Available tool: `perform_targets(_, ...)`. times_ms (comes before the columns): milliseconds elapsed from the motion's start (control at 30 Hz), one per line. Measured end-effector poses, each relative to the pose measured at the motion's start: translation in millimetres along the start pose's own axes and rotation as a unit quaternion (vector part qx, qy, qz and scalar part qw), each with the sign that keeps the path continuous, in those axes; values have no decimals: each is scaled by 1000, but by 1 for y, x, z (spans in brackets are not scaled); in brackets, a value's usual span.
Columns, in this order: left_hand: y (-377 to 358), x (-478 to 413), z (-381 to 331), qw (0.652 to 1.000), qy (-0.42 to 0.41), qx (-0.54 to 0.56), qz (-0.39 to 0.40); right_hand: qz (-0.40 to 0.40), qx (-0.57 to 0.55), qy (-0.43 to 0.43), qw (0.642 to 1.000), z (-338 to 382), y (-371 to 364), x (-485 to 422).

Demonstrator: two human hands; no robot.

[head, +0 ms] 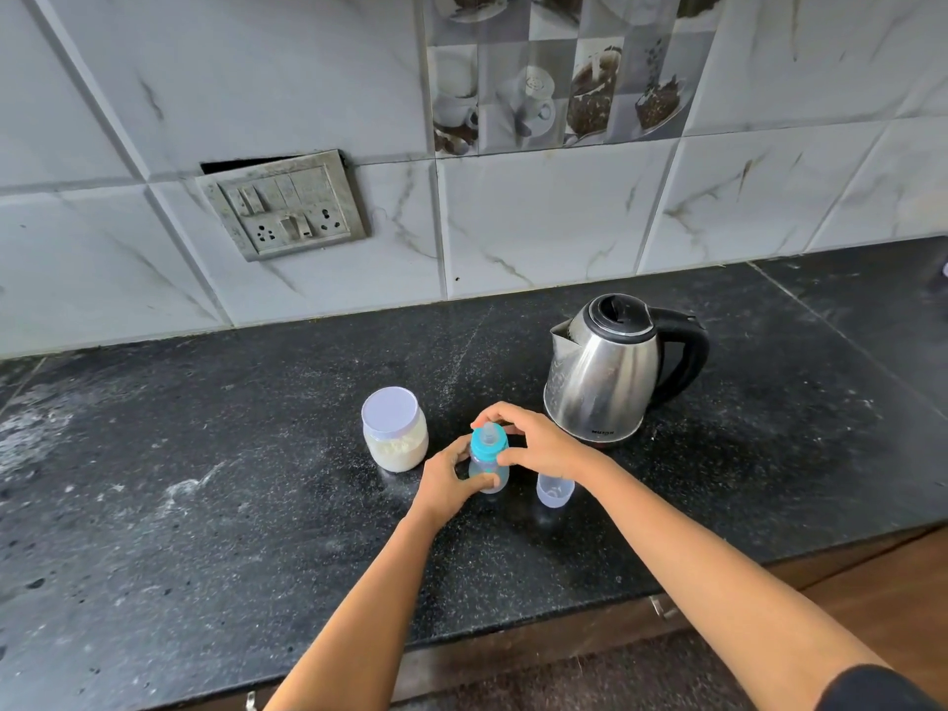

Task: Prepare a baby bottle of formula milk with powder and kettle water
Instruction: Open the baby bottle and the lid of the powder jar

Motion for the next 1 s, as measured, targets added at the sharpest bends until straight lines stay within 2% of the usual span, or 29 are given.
perform_targets(100,1,1,-1,1000,-2,-1,-4,-11,-84,-1,996,6,4,0)
perform_targets(200,1,3,-4,1000,-5,0,-9,-87,-201,-15,976,14,19,1)
perform_targets(267,0,4,-5,1000,0,0,-11,-131,-231,-41,963,14,31,6)
perform_targets(300,0,4,-6,1000,4,-1,-11,-144,-212,-57,965,13,36,10)
perform_targets(367,0,4,-8,1000,10,-3,-12,-149,-100,-78,981,12,46,22)
perform_targets(467,2,1,-10,1000,13,4,-27,-131,32,-69,989,13,55,41)
perform_targets(633,1,-2,-13,998,29,30,-42,-34,176,-67,982,14,50,57)
perform_targets(1000,-6,-6,-19,995,57,35,-69,19,283,-82,956,-3,31,56)
Point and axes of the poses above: each hand's wrist, its own x-axis away from the middle knuckle, its own y-axis out of the back of the hand, z = x × y, the point moved 3 cm from there along -x, towards the middle knuckle, and after that the axes turned 9 degrees about -x, right-handed, at the moved point
